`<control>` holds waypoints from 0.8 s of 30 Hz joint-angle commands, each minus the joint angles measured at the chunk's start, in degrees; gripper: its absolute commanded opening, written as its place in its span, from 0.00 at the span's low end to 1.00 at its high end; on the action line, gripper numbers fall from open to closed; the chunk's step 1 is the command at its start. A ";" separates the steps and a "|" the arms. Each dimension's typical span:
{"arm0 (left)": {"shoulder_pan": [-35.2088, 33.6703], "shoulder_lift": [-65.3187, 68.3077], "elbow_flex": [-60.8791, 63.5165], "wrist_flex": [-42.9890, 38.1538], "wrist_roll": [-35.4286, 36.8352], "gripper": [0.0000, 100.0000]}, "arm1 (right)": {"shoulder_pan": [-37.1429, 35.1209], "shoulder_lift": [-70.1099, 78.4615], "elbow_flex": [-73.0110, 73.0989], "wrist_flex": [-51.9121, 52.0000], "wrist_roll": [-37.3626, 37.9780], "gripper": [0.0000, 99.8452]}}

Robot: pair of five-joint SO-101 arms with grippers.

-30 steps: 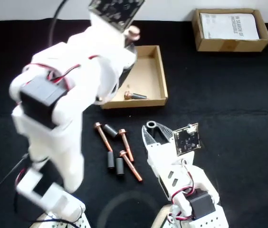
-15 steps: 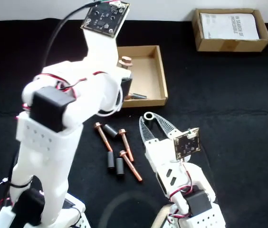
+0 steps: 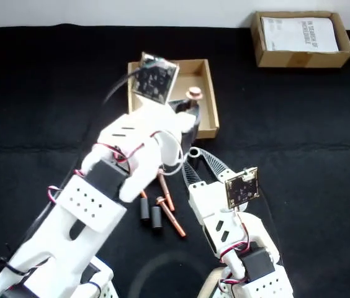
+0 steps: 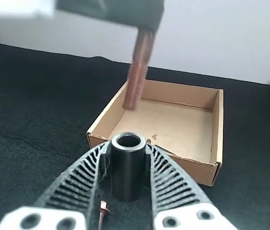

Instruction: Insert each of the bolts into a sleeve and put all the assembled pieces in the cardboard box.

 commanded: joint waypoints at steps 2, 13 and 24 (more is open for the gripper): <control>2.59 -2.86 0.84 -3.34 0.35 0.01 | -0.40 0.13 -0.13 -1.27 0.26 0.01; 4.53 -3.12 -3.65 -0.18 0.35 0.01 | -0.40 0.13 -0.13 -1.27 0.35 0.01; 7.52 -8.04 -3.03 8.79 3.96 0.01 | -0.22 0.13 -0.22 -1.27 0.35 0.01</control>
